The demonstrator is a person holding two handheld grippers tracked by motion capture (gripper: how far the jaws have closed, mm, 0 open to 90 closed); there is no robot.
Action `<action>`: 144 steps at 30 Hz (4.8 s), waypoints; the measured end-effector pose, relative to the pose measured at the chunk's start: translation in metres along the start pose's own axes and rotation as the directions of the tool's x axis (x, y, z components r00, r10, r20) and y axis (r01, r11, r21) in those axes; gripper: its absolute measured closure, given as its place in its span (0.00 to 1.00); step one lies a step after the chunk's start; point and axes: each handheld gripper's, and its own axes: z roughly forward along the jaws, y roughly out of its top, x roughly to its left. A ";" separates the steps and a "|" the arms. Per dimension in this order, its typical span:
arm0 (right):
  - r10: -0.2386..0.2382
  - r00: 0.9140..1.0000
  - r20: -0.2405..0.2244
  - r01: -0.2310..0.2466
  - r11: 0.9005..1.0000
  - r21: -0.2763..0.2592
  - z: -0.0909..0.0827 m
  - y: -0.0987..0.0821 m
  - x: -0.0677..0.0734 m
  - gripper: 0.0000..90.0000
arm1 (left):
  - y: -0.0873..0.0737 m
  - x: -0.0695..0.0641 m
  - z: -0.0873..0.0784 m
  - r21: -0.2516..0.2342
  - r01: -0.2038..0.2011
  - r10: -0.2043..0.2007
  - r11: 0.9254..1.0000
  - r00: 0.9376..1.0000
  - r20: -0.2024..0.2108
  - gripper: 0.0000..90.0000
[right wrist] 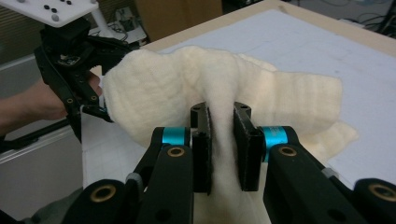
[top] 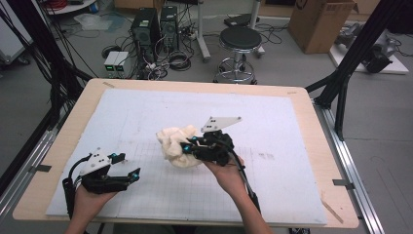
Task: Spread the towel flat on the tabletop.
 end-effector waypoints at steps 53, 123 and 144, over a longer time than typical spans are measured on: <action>0.027 0.983 0.181 -0.072 0.966 0.248 0.009 -0.100 -0.052 0.69 | 0.031 -0.008 0.111 0.211 -0.086 0.048 0.974 0.983 0.178 0.69; 0.060 0.988 0.146 -0.097 0.960 0.263 -0.026 -0.111 -0.052 0.98 | 0.036 -0.016 0.105 0.246 -0.074 0.031 0.966 0.984 0.173 0.91; 0.013 0.994 0.109 -0.036 0.977 0.211 -0.066 -0.112 -0.006 0.99 | 0.021 -0.034 0.017 0.156 -0.050 0.022 0.987 0.984 0.178 0.91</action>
